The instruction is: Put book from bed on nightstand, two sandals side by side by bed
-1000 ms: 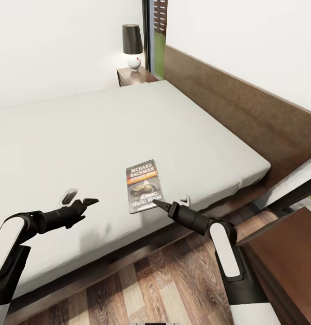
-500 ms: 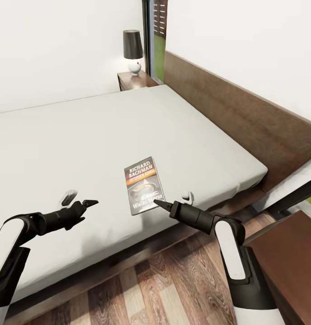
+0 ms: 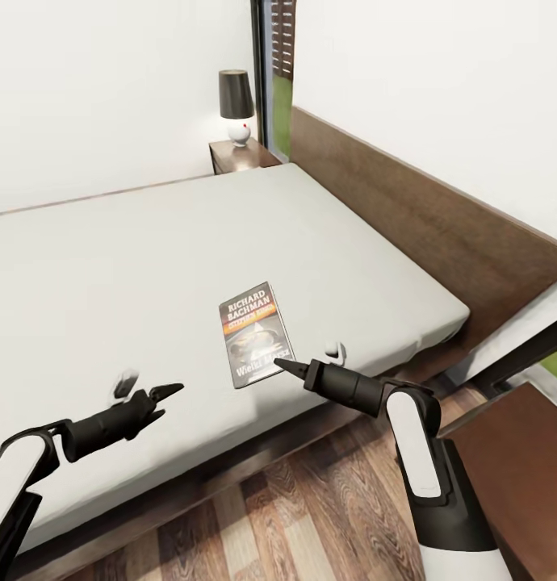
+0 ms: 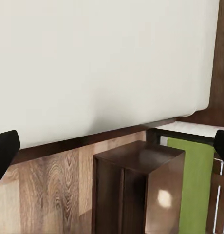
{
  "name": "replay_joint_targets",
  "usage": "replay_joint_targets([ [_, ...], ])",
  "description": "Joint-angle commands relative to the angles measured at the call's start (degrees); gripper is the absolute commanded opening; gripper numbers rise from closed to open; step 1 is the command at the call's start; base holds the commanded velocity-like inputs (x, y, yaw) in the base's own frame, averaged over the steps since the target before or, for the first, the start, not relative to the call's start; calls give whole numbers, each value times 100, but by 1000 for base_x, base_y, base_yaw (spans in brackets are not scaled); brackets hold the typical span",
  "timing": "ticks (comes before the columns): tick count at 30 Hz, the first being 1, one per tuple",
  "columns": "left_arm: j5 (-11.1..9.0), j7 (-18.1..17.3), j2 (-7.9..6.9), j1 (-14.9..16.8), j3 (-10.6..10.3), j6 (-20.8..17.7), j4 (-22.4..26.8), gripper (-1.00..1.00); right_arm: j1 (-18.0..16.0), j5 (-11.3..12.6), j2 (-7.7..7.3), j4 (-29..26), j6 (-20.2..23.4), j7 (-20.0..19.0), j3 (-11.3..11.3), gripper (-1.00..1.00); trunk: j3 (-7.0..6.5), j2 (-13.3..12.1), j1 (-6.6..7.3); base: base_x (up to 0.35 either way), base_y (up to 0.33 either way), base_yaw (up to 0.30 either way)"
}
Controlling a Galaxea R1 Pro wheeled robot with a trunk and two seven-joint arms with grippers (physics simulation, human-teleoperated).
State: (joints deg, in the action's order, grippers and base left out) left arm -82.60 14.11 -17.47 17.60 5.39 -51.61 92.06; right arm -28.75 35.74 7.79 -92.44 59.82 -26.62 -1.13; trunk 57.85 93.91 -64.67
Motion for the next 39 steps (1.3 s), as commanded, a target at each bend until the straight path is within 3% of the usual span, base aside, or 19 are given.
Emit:
replay_joint_targets([
  [1,-57,51,0,1,5,-18,4,100,-4,-56,3,-1,18,-53,7,-100,-25,-40,23,0,0,-43],
  [4,48,-193,24,-126,-28,93,4,100,-11,-56,3,-2,18,-52,8,-100,-106,-160,89,0,0,-64],
  [10,101,-300,40,-190,-44,163,-2,100,-16,-58,3,-2,18,-46,15,-100,-270,-401,220,0,0,-89],
  [15,128,-302,49,-193,-46,167,-16,100,-16,-62,3,-2,18,-39,16,-100,-407,-601,330,0,0,-73],
  [23,423,-316,133,-195,-42,163,-28,100,-9,-56,5,-2,18,-34,21,-100,-602,-922,506,0,0,-58],
  [30,522,-323,175,-200,-46,164,-40,100,-2,-50,4,-2,18,-35,30,-100,-746,-1203,660,0,0,34],
  [39,626,-313,213,-218,-478,246,-243,100,36,-45,8,-5,18,-33,52,-100,-937,-1564,857,0,0,198],
])
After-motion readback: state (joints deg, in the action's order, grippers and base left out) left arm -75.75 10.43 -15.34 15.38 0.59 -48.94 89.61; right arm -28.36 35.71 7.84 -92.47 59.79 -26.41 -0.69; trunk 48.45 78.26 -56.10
